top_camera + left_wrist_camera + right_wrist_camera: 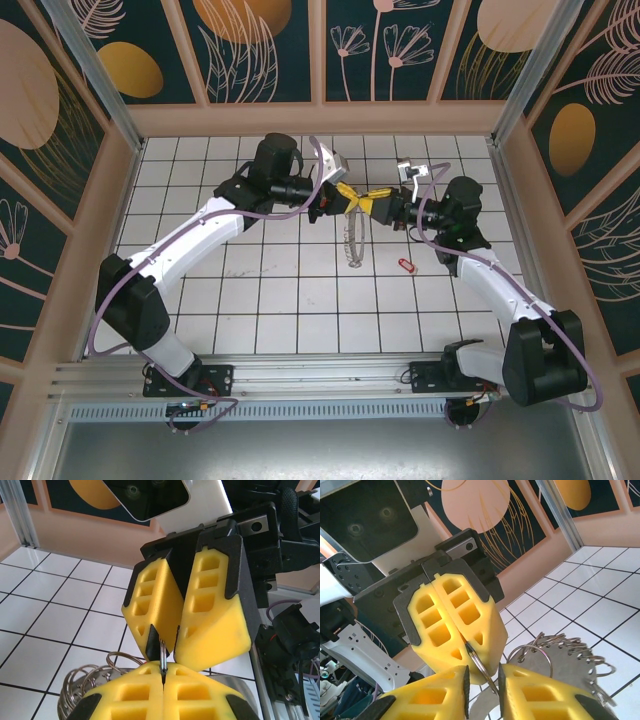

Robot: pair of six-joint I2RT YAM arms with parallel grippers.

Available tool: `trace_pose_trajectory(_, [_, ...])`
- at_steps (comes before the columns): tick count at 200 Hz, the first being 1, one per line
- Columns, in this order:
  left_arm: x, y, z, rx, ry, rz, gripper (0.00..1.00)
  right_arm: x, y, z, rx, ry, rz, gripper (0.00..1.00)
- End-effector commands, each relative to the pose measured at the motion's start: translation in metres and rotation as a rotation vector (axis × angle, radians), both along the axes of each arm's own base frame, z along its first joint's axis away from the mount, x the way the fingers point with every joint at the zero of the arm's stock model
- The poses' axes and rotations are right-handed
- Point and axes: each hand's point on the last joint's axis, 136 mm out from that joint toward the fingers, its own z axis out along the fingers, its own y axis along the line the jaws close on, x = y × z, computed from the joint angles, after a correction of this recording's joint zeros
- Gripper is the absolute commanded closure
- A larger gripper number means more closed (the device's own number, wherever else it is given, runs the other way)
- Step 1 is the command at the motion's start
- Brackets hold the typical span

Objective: Put the keys on the keyring

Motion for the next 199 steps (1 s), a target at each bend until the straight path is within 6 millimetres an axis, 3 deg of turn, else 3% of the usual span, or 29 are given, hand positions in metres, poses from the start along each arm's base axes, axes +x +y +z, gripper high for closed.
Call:
trace_pose_trajectory(1, [0.000, -0.004, 0.019, -0.046, -0.043, -0.039, 1.00, -0.008, 0.006, 0.006, 0.000, -0.050, 0.049, 0.79])
trace_pose_trajectory(43, [-0.001, -0.004, 0.016, -0.039, -0.030, -0.049, 1.00, -0.004, 0.009, 0.016, 0.007, -0.070, 0.036, 1.00])
trace_pose_trajectory(70, [0.009, -0.001, 0.023, -0.054, -0.044, 0.030, 1.00, 0.006, 0.006, 0.020, 0.020, -0.073, -0.029, 1.00])
trace_pose_trajectory(85, [0.021, 0.004, 0.033, -0.087, -0.065, 0.133, 0.82, 0.011, 0.004, 0.024, 0.034, -0.082, -0.063, 1.00])
trace_pose_trajectory(92, [0.030, 0.009, 0.039, -0.109, -0.066, 0.206, 0.64, 0.013, 0.004, 0.027, 0.044, -0.090, -0.071, 1.00])
trace_pose_trajectory(110, [0.043, 0.020, 0.055, -0.175, -0.068, 0.336, 0.40, 0.017, 0.004, 0.034, 0.066, -0.108, -0.079, 1.00])
trace_pose_trajectory(132, [0.049, 0.034, 0.073, -0.260, -0.051, 0.444, 0.23, 0.021, 0.005, 0.043, 0.092, -0.143, -0.077, 1.00])
trace_pose_trajectory(160, [0.057, 0.056, 0.088, -0.339, -0.049, 0.587, 0.13, 0.024, 0.006, 0.054, 0.122, -0.184, -0.082, 1.00])
trace_pose_trajectory(199, [0.058, 0.056, 0.086, -0.367, -0.009, 0.578, 0.21, 0.029, 0.007, 0.070, 0.152, -0.244, -0.092, 1.00])
